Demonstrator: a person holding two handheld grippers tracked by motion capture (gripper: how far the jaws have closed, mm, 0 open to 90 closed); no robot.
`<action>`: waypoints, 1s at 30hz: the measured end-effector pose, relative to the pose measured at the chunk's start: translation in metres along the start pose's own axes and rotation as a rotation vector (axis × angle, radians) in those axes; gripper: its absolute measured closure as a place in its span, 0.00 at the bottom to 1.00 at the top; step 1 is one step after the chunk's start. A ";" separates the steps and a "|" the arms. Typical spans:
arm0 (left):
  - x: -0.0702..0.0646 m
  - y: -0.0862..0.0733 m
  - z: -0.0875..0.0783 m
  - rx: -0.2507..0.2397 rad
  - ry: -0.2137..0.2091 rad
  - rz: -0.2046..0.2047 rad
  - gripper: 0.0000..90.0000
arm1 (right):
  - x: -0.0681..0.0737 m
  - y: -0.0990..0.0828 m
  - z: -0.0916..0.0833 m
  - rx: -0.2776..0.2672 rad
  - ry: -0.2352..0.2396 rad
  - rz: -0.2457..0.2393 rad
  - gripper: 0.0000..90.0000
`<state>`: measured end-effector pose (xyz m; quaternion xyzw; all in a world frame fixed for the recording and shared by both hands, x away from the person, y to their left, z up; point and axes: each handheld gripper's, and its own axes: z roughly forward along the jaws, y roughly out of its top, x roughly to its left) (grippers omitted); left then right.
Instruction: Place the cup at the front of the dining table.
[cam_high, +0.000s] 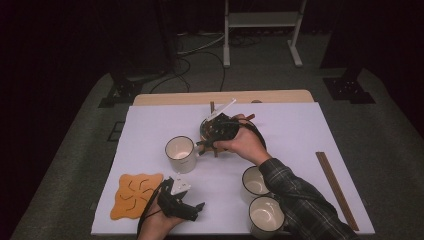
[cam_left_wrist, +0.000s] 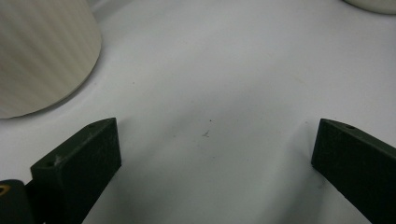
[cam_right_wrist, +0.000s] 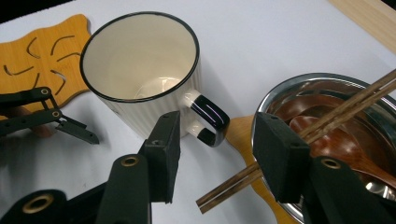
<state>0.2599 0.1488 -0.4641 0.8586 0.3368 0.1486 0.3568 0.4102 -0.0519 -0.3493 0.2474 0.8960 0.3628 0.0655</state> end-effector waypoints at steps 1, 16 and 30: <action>0.000 0.000 0.000 0.000 0.000 0.000 0.00 | -0.001 -0.001 -0.002 -0.004 -0.001 -0.002 0.55; 0.000 0.000 0.000 0.000 -0.001 -0.001 0.00 | -0.016 -0.019 -0.027 -0.077 0.008 0.047 0.52; 0.000 0.000 0.000 -0.003 -0.001 -0.003 0.00 | -0.027 -0.036 -0.043 -0.121 -0.003 0.071 0.48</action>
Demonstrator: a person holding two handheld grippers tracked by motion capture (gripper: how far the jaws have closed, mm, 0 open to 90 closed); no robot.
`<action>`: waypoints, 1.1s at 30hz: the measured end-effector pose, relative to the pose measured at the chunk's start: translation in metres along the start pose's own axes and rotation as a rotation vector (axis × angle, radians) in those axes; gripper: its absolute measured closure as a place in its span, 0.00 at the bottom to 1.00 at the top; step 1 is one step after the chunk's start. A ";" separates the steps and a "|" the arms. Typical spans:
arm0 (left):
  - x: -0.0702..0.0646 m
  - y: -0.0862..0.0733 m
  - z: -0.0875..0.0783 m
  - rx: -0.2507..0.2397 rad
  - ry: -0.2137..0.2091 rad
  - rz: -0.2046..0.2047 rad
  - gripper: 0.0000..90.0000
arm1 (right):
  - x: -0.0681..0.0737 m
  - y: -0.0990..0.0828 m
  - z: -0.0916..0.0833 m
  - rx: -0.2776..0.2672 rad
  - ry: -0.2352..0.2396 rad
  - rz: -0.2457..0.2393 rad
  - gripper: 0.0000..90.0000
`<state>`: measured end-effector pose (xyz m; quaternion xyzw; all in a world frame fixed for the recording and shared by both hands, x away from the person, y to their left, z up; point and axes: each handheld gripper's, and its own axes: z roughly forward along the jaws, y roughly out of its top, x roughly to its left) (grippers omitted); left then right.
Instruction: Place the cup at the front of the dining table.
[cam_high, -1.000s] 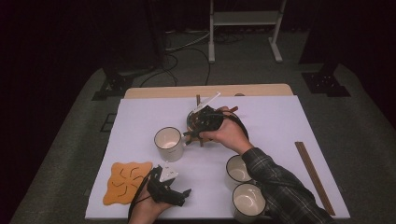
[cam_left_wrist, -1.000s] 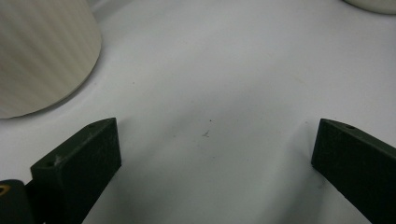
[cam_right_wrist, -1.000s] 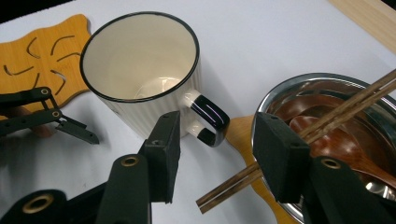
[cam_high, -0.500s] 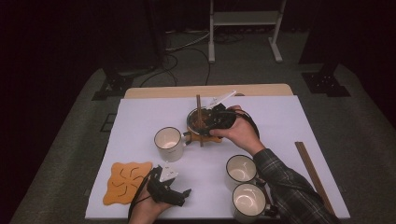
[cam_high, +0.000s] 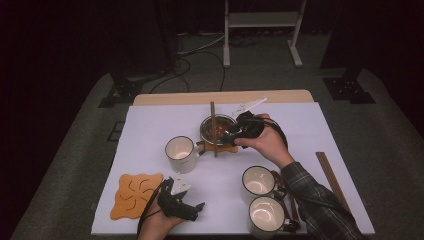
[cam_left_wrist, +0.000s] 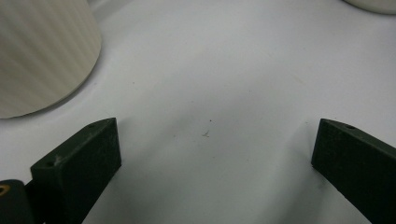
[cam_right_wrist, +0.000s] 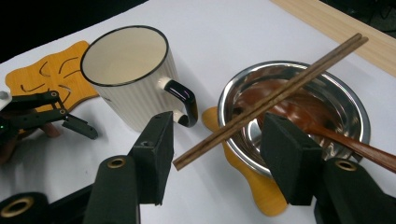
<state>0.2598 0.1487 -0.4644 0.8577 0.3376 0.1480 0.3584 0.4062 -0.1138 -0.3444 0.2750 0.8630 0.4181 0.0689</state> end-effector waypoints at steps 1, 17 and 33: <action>0.000 0.000 0.000 0.000 0.000 0.000 0.00 | -0.001 -0.001 -0.001 -0.003 -0.003 0.005 0.47; 0.000 0.000 0.000 0.000 0.001 0.002 0.00 | -0.019 -0.028 -0.023 -0.046 -0.048 0.059 0.45; 0.000 0.000 0.000 -0.002 0.002 0.000 0.00 | -0.040 -0.073 -0.047 -0.092 -0.121 0.145 0.44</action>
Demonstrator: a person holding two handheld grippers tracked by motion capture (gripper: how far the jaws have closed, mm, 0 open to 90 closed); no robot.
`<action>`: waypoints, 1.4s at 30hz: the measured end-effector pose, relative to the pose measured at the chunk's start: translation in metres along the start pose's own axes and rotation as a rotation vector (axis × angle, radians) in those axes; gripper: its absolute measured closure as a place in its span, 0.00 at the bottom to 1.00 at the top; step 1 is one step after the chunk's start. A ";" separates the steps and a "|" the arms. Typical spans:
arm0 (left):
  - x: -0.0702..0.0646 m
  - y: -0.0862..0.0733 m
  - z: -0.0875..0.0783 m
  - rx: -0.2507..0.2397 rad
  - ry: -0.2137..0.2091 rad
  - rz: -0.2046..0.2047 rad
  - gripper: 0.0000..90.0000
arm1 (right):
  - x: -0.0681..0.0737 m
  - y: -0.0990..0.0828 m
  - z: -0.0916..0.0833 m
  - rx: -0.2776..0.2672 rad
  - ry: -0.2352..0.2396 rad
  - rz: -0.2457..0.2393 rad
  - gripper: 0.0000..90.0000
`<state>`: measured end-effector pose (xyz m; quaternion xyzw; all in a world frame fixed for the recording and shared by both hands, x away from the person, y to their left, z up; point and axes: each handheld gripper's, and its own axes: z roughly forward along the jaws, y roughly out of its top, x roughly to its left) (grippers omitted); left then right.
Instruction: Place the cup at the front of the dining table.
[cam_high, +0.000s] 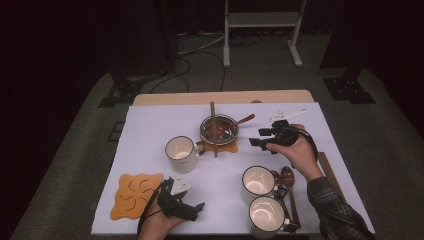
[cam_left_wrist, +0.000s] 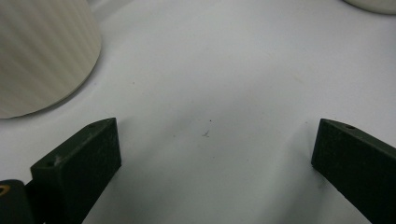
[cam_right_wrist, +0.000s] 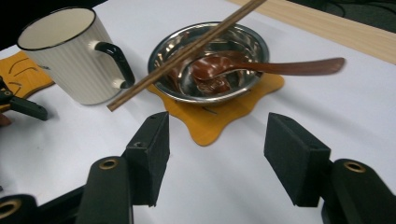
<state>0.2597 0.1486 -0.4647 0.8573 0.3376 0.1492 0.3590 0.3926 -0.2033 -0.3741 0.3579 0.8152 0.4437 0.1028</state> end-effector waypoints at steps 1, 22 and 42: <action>0.000 0.000 0.000 0.000 0.000 0.000 0.00 | -0.002 -0.002 -0.002 -0.002 -0.005 0.004 0.44; 0.000 0.000 0.000 0.003 -0.001 0.001 0.00 | -0.019 -0.039 -0.028 -0.045 -0.098 0.050 0.42; 0.000 0.000 0.000 0.003 -0.001 -0.001 0.00 | -0.044 -0.076 -0.037 0.002 -0.203 0.111 0.40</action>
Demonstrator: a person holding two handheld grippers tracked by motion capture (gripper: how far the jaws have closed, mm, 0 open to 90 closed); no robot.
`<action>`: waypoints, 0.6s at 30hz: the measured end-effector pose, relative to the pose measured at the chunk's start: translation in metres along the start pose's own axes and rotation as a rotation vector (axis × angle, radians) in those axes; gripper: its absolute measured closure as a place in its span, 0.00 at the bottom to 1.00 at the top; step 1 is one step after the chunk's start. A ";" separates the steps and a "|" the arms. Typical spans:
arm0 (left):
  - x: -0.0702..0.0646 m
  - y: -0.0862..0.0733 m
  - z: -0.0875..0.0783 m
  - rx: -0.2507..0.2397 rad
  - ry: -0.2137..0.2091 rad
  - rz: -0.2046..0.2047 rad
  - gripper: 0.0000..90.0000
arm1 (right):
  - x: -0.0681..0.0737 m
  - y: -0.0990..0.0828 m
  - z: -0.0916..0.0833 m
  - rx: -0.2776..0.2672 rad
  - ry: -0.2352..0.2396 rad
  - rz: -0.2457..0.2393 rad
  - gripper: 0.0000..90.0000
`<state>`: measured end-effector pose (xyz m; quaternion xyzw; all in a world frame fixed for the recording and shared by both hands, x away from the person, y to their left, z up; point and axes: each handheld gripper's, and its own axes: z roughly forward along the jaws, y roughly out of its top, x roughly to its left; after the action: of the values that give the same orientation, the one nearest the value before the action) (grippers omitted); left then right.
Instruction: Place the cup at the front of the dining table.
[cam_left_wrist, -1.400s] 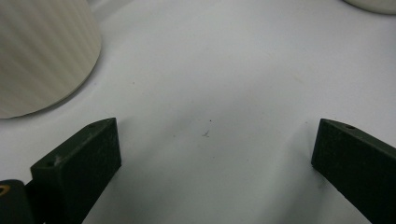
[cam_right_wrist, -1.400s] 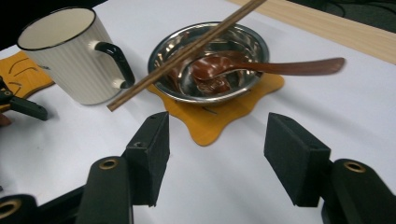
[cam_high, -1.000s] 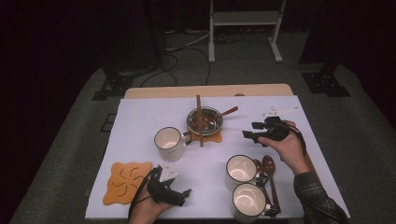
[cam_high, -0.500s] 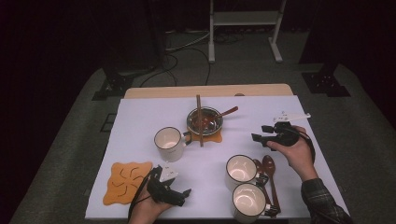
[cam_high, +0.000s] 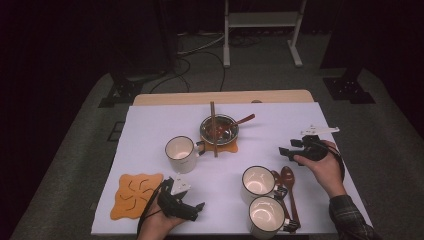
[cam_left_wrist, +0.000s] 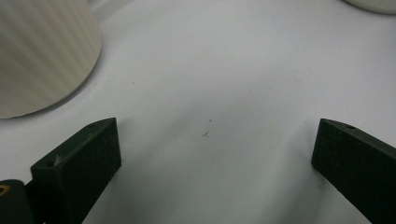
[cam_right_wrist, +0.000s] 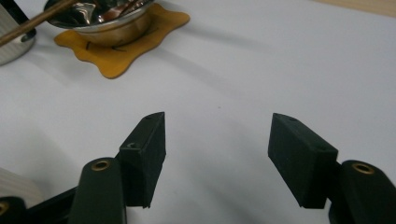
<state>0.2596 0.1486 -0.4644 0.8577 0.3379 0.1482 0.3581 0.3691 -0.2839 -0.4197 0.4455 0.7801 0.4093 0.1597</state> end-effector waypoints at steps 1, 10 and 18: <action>0.000 0.000 0.000 0.000 0.000 0.000 0.00 | -0.001 -0.001 0.001 0.001 -0.006 0.000 0.40; 0.000 0.000 0.000 0.000 0.000 0.000 0.00 | -0.008 -0.010 0.008 0.036 -0.054 -0.001 0.39; 0.000 0.000 0.000 0.000 0.001 0.000 0.00 | -0.014 -0.015 0.011 0.060 -0.078 0.009 0.37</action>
<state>0.2596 0.1486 -0.4644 0.8577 0.3380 0.1485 0.3580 0.3753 -0.2942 -0.4405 0.4691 0.7832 0.3686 0.1750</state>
